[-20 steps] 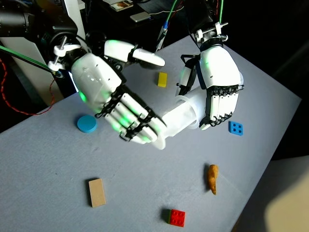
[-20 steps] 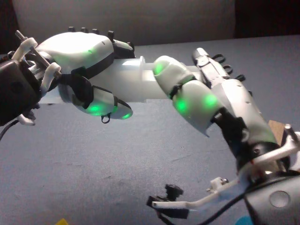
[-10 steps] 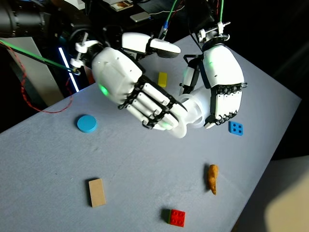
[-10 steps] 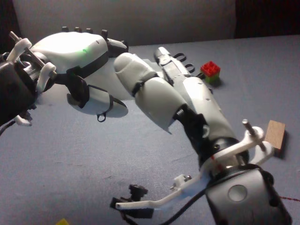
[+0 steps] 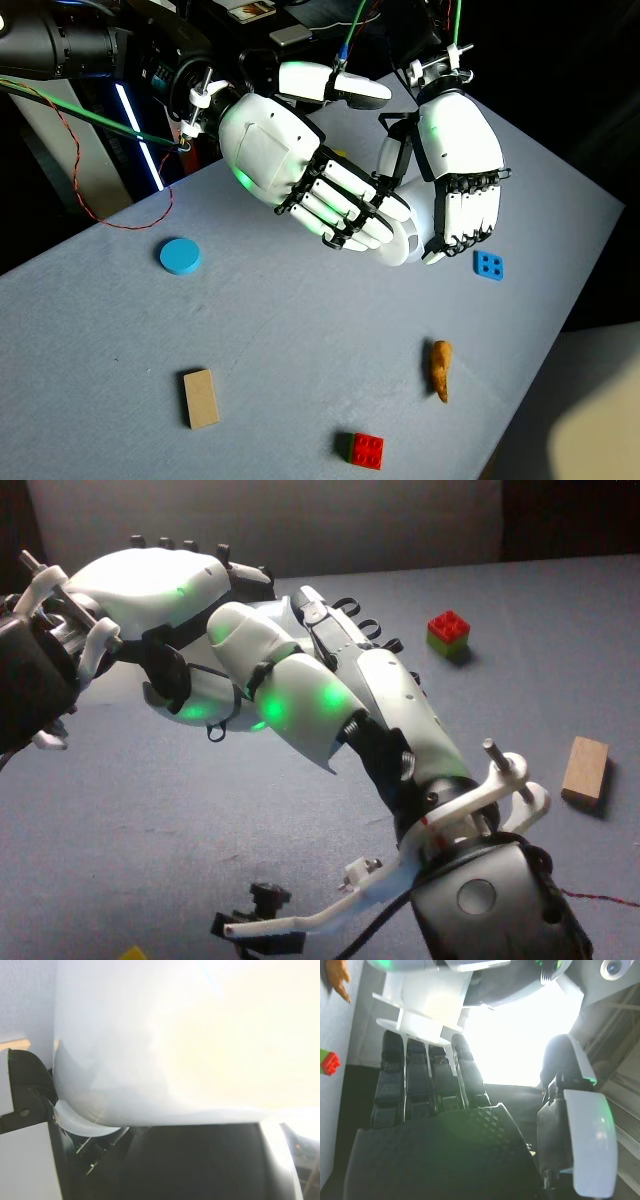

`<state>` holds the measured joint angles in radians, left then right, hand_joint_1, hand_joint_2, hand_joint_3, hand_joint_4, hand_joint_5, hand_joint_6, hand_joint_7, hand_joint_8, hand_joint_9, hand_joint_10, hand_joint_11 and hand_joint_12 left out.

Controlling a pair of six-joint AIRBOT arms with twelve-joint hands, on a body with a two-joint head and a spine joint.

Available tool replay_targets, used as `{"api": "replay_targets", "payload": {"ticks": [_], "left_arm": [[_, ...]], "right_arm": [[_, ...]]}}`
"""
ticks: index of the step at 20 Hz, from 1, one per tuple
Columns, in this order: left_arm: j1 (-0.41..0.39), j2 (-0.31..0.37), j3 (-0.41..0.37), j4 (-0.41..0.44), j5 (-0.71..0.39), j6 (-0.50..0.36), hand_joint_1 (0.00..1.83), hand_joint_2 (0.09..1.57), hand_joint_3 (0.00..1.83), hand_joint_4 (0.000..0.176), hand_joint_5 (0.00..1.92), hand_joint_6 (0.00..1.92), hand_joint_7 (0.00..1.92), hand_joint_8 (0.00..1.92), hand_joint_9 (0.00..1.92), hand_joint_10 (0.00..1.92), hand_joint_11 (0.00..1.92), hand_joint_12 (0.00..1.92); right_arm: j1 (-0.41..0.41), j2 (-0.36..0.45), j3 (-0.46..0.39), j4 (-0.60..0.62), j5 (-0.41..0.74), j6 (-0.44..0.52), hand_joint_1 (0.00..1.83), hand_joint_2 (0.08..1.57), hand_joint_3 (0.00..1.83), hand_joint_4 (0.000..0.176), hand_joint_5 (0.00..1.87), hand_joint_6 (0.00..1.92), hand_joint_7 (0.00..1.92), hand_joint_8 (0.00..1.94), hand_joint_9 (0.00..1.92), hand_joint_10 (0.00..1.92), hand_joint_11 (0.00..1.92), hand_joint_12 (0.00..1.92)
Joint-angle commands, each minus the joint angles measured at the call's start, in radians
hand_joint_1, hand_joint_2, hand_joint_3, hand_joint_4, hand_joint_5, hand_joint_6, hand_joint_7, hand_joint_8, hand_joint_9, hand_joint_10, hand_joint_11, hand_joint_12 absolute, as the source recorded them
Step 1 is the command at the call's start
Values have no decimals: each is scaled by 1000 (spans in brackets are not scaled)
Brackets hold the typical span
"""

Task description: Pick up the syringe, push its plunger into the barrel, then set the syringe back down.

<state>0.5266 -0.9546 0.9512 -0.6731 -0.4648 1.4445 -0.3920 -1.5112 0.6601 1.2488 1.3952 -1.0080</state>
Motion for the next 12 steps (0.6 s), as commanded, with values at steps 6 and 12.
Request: {"api": "replay_targets", "payload": {"ticks": [6, 12], "left_arm": [[-4, -14, -24, 52, -92, -26, 1357, 1190, 0, 0, 818, 975, 783, 1355, 794, 1458, 727, 1439], [12, -29, -22, 52, -101, -26, 1350, 1196, 1, 0, 889, 986, 725, 1372, 738, 1494, 646, 1445]], "right_arm": [[-43, 112, -74, -262, -71, 11, 120, 1110, 1, 0, 150, 0, 150, 0, 134, 0, 0, 438], [-56, 240, -121, -268, -20, -22, 152, 1097, 0, 0, 173, 2, 176, 3, 168, 2, 0, 553]]}}
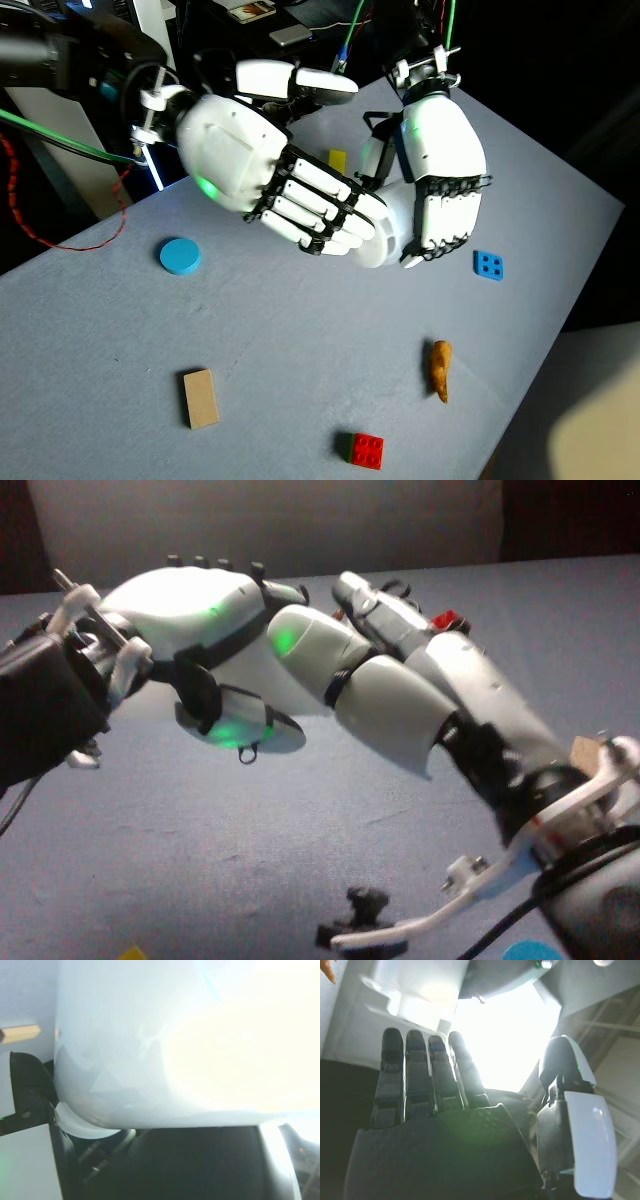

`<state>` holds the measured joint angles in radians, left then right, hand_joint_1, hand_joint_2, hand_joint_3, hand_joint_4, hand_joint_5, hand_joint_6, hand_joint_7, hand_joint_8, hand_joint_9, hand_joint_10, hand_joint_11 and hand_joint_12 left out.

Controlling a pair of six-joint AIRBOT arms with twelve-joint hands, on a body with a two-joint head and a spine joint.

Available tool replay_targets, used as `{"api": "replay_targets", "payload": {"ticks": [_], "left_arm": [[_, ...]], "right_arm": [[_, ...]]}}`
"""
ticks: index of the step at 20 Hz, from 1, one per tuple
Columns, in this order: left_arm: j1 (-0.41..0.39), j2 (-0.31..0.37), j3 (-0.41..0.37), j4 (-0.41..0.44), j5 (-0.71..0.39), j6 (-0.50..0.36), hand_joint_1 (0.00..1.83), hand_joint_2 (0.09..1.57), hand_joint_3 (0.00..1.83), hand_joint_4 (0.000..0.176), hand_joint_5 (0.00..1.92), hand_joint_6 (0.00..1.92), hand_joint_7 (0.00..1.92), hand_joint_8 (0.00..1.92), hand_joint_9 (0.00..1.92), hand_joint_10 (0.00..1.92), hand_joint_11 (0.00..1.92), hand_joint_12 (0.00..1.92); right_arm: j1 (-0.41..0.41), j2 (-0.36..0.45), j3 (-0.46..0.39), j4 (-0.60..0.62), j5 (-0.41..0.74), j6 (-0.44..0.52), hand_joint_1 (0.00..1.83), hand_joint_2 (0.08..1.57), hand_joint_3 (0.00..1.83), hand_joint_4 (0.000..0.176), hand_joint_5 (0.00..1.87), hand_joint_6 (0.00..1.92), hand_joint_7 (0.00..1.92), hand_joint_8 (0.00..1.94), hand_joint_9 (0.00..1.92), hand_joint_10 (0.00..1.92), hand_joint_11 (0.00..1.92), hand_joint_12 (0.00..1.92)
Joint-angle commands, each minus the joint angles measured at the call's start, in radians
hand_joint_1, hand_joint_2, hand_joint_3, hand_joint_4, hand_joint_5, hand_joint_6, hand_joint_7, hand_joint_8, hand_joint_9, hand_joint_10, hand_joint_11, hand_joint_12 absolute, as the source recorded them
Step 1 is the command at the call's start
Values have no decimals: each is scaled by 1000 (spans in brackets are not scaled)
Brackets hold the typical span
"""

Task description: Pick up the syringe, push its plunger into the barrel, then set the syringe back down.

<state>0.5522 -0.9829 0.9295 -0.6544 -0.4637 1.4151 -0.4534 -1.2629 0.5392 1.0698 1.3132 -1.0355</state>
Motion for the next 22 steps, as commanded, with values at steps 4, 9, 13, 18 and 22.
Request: {"api": "replay_targets", "payload": {"ticks": [4, 9, 13, 18, 22], "left_arm": [[3, -15, -3, 33, -121, 3, 1346, 1200, 0, 0, 938, 940, 679, 1386, 715, 1512, 707, 1447], [32, -48, -8, 33, -136, 3, 1341, 1215, 0, 0, 897, 1019, 667, 1414, 686, 1533, 545, 1510], [53, -85, -6, 33, -156, 2, 1352, 1188, 0, 0, 917, 969, 724, 1361, 763, 1451, 694, 1400], [85, -136, 9, -20, -172, 52, 1343, 1212, 1, 0, 874, 1039, 679, 1395, 713, 1539, 667, 1507], [136, -184, 29, -22, -192, 49, 1345, 1207, 0, 0, 912, 976, 666, 1401, 727, 1524, 736, 1498]], "right_arm": [[-5, 53, -6, -90, 101, -38, 124, 1101, 0, 0, 131, 0, 158, 1, 154, 1, 0, 513], [-43, 160, -33, -130, -8, -141, 169, 1096, 0, 0, 160, 3, 181, 1, 169, 1, 0, 575], [-68, 213, -33, -229, -85, -177, 118, 1107, 3, 0, 131, 0, 162, 0, 155, 0, 0, 525], [-74, 267, -34, -230, -203, -366, 170, 1098, 0, 0, 133, 0, 157, 0, 153, 0, 0, 522], [-76, 296, -35, -116, -225, -533, 155, 1102, 1, 0, 138, 3, 163, 2, 164, 3, 0, 562]]}}
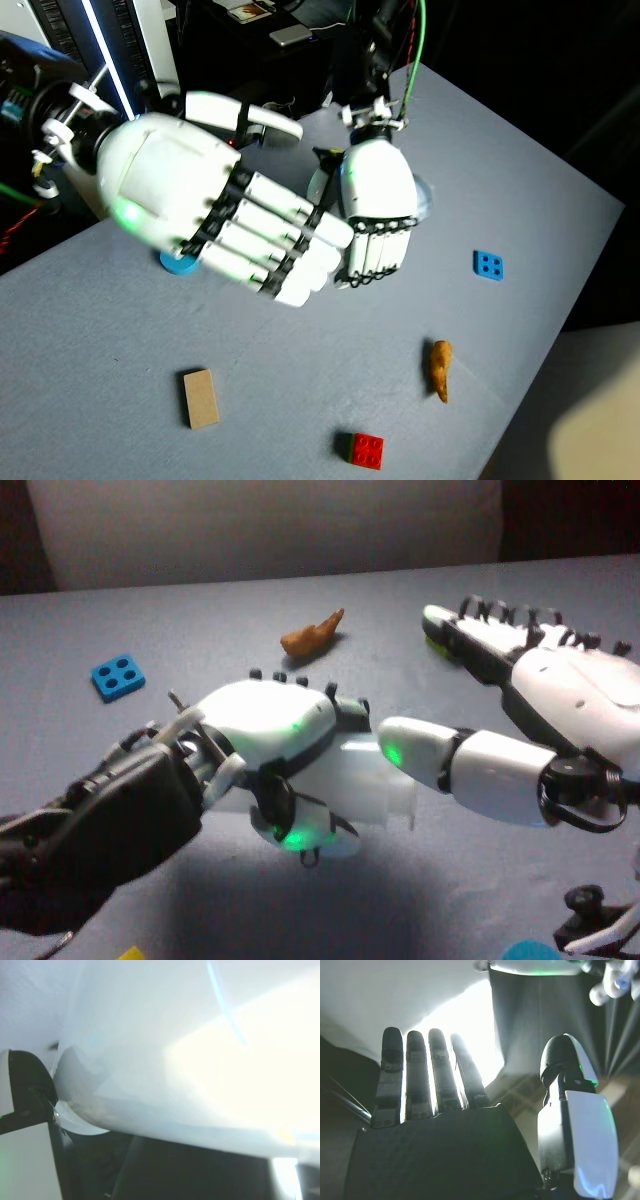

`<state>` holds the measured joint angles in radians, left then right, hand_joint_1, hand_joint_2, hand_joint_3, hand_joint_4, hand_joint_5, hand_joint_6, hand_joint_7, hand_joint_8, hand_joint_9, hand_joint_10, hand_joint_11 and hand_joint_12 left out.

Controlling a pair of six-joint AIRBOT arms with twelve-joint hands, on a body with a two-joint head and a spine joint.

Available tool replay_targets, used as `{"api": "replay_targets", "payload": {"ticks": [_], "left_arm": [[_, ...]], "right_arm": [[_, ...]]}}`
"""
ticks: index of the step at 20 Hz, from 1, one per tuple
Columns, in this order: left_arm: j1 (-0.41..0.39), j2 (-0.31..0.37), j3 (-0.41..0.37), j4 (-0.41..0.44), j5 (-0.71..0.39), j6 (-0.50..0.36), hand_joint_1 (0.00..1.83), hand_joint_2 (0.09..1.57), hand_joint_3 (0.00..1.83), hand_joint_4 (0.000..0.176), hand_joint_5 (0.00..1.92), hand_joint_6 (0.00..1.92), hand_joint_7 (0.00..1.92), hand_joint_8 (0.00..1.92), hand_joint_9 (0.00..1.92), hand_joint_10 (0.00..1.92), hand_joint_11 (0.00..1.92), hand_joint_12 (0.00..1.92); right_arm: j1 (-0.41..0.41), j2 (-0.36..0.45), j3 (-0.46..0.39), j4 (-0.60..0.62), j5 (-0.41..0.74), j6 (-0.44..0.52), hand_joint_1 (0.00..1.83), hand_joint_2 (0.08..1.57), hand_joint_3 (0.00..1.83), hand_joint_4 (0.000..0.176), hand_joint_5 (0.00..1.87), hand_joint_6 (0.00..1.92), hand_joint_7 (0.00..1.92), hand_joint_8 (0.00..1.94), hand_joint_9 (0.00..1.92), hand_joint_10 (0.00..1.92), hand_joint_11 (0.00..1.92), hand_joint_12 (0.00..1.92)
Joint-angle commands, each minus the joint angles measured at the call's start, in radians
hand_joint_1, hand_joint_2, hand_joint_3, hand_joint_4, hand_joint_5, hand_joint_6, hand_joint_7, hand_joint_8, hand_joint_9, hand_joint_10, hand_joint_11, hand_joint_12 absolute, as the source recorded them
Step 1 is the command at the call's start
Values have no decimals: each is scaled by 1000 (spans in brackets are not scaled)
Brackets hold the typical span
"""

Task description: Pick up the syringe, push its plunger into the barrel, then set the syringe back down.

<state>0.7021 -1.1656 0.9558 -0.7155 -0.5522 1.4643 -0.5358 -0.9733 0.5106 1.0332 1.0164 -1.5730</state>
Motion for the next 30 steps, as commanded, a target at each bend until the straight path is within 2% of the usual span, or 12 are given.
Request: {"api": "replay_targets", "payload": {"ticks": [1, 5, 14, 15, 17, 19, 20, 21, 26, 27, 29, 30], "left_arm": [[-2, -12, 9, 39, -116, -1, 1346, 1204, 0, 0, 917, 978, 665, 1393, 733, 1514, 744, 1488], [18, -52, 49, 39, -126, -5, 1335, 1230, 0, 0, 882, 1041, 638, 1447, 648, 1594, 597, 1608], [22, -108, 113, 39, -97, 13, 1350, 1200, 0, 0, 896, 928, 690, 1410, 765, 1514, 802, 1535], [21, -111, 114, 39, -97, 15, 1366, 1158, 0, 0, 960, 801, 808, 1293, 868, 1405, 826, 1473], [22, -114, 114, 39, -97, 16, 1217, 1179, 4, 0, 943, 930, 788, 1422, 791, 1215, 746, 1547], [23, -116, 115, 39, -96, 17, 1211, 1189, 1, 0, 931, 938, 765, 1464, 739, 1269, 664, 1674], [24, -116, 115, 39, -96, 18, 1323, 1189, 0, 0, 967, 849, 744, 1391, 723, 1516, 586, 1696], [24, -116, 115, 39, -97, 18, 1353, 1169, 0, 0, 1011, 778, 778, 1312, 762, 1512, 614, 1673], [28, -116, 114, 39, -97, 18, 1335, 1204, 0, 0, 795, 1125, 758, 1334, 778, 1471, 688, 1449], [28, -116, 114, 39, -98, 18, 1205, 1207, 1, 0, 801, 1192, 797, 1325, 760, 1110, 676, 1398], [28, -116, 114, 39, -98, 15, 1165, 1210, 0, 26, 812, 1259, 791, 1279, 801, 687, 661, 1248], [27, -116, 114, 39, -99, 15, 1099, 1217, 0, 0, 781, 1283, 748, 666, 793, 533, 593, 1184]], "right_arm": [[10, 7, -6, -45, 85, -22, 150, 1103, 1, 0, 138, 2, 161, 1, 163, 1, 0, 557], [24, 7, -8, -11, 122, -38, 158, 1097, 0, 0, 161, 6, 180, 4, 164, 2, 0, 508], [42, 7, -24, -24, 127, -22, 146, 1109, 1, 0, 141, 1, 169, 1, 155, 1, 0, 479], [43, 7, -24, -30, 125, -22, 148, 1108, 0, 0, 156, 4, 182, 4, 168, 4, 0, 526], [48, 7, -24, -36, 116, -26, 159, 1099, 0, 0, 166, 4, 190, 4, 175, 3, 0, 560], [54, 6, -24, -36, 110, -29, 181, 1095, 0, 0, 144, 0, 177, 0, 162, 0, 0, 525], [57, 4, -24, -36, 109, -29, 176, 1094, 0, 0, 147, 1, 182, 2, 169, 2, 0, 534], [59, 3, -24, -36, 108, -29, 179, 1090, 0, 0, 159, 4, 191, 3, 177, 4, 0, 556], [55, 0, -24, -38, 104, -28, 154, 1106, 0, 0, 153, 0, 166, 0, 161, 0, 0, 572], [53, 0, -24, -38, 105, -27, 163, 1105, 0, 0, 158, 2, 168, 1, 164, 1, 0, 586], [48, -1, -24, -40, 107, -27, 159, 1111, 1, 0, 135, 0, 141, 2, 133, 2, 0, 527], [45, -2, -24, -45, 106, -26, 154, 1109, 0, 0, 146, 3, 161, 6, 154, 7, 0, 560]]}}
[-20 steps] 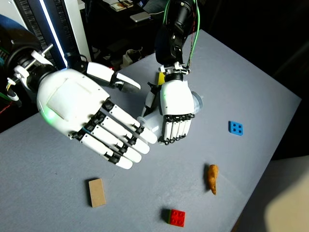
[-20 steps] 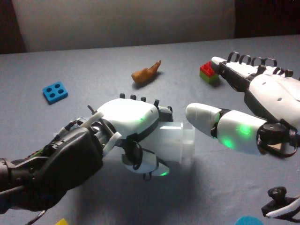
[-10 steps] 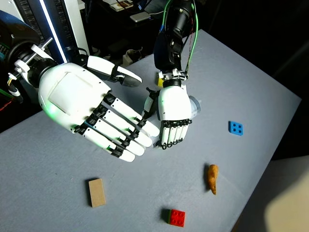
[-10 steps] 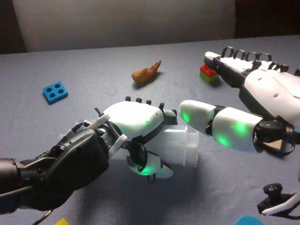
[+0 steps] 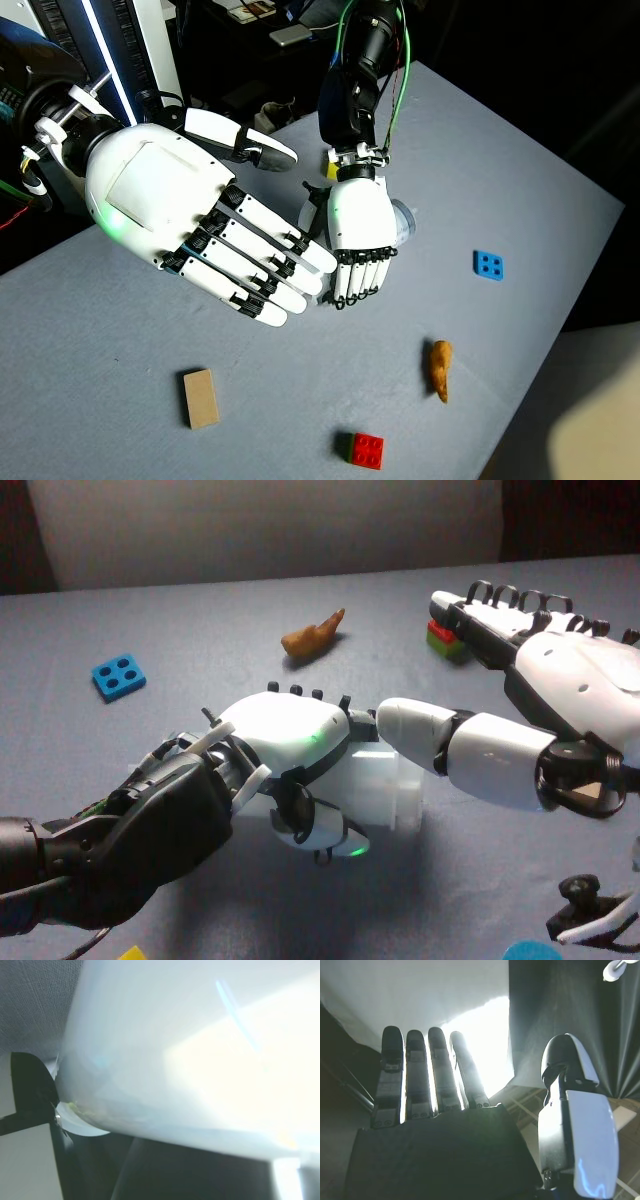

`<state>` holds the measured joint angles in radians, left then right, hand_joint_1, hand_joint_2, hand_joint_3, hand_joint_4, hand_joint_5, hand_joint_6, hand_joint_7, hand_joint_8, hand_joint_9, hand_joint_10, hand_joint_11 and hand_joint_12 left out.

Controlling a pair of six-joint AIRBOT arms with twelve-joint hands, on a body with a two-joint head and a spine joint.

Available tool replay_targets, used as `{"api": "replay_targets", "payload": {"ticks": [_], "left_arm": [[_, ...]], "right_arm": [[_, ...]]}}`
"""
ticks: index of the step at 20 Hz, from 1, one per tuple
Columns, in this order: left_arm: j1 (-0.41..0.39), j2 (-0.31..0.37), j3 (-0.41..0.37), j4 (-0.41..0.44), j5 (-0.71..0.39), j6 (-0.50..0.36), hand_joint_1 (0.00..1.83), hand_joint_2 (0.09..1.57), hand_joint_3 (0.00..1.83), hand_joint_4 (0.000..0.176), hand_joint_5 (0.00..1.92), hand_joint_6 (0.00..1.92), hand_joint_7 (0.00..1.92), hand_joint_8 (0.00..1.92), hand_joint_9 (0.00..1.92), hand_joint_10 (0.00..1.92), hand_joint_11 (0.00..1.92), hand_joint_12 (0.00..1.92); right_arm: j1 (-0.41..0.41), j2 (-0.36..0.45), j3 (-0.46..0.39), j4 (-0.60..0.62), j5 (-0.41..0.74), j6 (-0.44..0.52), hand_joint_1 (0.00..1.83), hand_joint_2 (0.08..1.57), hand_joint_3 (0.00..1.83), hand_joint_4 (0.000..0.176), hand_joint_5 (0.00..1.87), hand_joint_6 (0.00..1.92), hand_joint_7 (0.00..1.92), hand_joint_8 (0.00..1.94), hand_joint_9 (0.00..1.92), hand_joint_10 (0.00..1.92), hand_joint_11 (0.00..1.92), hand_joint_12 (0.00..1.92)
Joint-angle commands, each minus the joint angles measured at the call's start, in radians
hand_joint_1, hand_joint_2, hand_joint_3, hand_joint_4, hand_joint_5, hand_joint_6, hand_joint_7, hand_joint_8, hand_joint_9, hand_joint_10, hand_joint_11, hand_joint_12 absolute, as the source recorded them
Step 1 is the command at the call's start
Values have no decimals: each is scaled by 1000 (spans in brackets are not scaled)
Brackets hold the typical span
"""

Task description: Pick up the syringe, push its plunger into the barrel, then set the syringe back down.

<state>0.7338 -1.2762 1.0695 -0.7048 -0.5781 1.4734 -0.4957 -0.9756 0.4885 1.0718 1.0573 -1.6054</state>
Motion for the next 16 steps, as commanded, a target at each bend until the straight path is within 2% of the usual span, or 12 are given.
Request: {"api": "replay_targets", "payload": {"ticks": [1, 2, 3, 4, 5, 6, 7, 8, 10, 11, 16], "left_arm": [[-5, -5, 0, 28, -73, 4, 973, 1186, 0, 0, 674, 664, 769, 307, 791, 380, 506, 1136], [-5, -5, -1, 28, -73, 4, 870, 1157, 0, 0, 647, 284, 718, 107, 714, 197, 358, 1087], [-4, -5, -1, 28, -73, 4, 803, 1145, 0, 0, 625, 108, 666, 27, 652, 90, 250, 1076], [-4, -5, -1, 28, -73, 4, 657, 1157, 5, 0, 518, 26, 526, 5, 509, 22, 110, 1037], [-4, -5, -2, 28, -73, 4, 546, 1173, 7, 0, 412, 4, 409, 0, 391, 4, 21, 942], [-4, -5, -2, 28, -73, 1, 520, 1156, 0, 0, 334, 0, 294, 6, 292, 1, 3, 785], [-5, -4, -3, 28, -73, 1, 515, 1151, 0, 0, 316, 0, 272, 4, 270, 0, 0, 738], [-6, -4, -4, 28, -73, -1, 418, 1134, 0, 0, 191, 0, 134, 0, 122, 0, 0, 407], [-9, -2, -6, 28, -73, -2, 319, 1075, 0, 0, 79, 2, 33, 3, 17, 3, 0, 142], [-11, 1, -9, 28, -73, -4, 276, 1048, 0, 0, 46, 2, 6, 0, 3, 0, 0, 63], [-16, 32, -30, 28, -80, -5, 161, 958, 0, 0, 0, 0, 0, 0, 0, 0, 0, 0]], "right_arm": [[4, -1, -2, -85, 65, 6, 140, 1112, 2, 0, 145, 2, 159, 4, 153, 5, 0, 564], [3, -3, -2, -86, 65, 7, 124, 1120, 5, 0, 137, 0, 148, 1, 150, 3, 0, 569], [3, -6, -2, -87, 66, 7, 134, 1120, 4, 0, 139, 1, 145, 0, 146, 1, 0, 572], [3, -8, -2, -87, 70, 7, 136, 1122, 4, 0, 145, 4, 150, 2, 146, 0, 0, 575], [4, -11, -2, -87, 72, 7, 129, 1126, 5, 0, 145, 3, 147, 1, 145, 0, 0, 585], [4, -11, -2, -87, 71, 8, 120, 1127, 3, 0, 138, 1, 139, 0, 141, 0, 0, 573], [4, -13, -2, -87, 72, 8, 119, 1127, 3, 0, 136, 1, 138, 0, 140, 0, 0, 570], [3, -14, -2, -87, 73, 9, 137, 1124, 1, 0, 169, 8, 169, 7, 163, 6, 0, 616], [1, -16, -2, -87, 76, 9, 139, 1123, 0, 0, 183, 7, 178, 5, 168, 4, 0, 607], [1, -16, -2, -87, 77, 9, 113, 1126, 1, 0, 167, 3, 160, 3, 152, 2, 0, 550], [2, -16, -2, -87, 79, 9, 123, 1130, 0, 0, 166, 6, 167, 6, 156, 5, 0, 568]]}}
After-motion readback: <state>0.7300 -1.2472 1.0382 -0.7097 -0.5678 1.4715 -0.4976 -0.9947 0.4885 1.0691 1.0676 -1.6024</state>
